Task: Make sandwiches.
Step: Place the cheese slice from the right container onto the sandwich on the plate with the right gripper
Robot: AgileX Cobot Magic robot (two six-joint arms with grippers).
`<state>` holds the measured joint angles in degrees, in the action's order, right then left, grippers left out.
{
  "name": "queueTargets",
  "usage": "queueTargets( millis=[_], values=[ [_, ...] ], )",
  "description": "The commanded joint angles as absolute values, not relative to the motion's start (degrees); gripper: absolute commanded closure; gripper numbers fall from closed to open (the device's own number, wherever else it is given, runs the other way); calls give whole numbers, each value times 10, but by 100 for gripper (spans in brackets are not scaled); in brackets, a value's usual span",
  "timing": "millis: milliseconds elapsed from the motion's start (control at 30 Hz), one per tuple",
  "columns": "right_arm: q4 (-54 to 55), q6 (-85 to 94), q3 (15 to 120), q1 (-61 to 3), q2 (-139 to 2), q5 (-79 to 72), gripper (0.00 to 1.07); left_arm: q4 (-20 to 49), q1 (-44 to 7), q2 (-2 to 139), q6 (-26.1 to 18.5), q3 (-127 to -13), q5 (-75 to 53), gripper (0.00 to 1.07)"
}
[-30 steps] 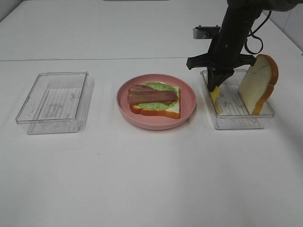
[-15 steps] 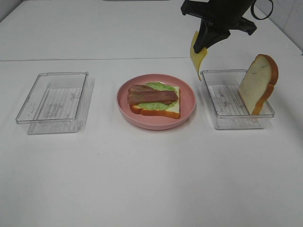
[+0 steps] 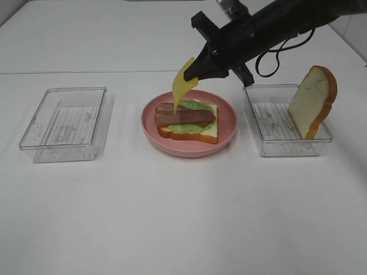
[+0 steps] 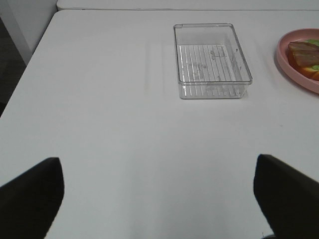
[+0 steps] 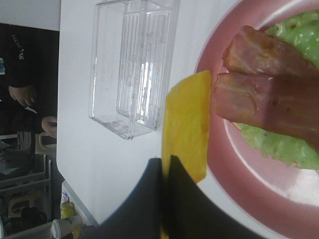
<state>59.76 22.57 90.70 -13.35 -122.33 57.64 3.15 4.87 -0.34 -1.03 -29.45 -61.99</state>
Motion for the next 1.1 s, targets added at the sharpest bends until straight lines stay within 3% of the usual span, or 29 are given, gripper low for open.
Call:
queueTargets(
  millis=[33, 433, 800, 1100],
  values=[
    [621, 237, 908, -144, -1252, 557, 107, 36, 49, -14, -11, -295, -617, 9],
    [638, 237, 917, -171, -1296, 503, 107, 36, 49, -14, -10, -295, -617, 9],
    [482, 184, 917, -170, -1292, 474, 107, 36, 49, -14, -10, -295, -617, 9],
    [467, 175, 917, -170, -1290, 462, 107, 36, 49, -14, -10, -295, -617, 9]
  ],
)
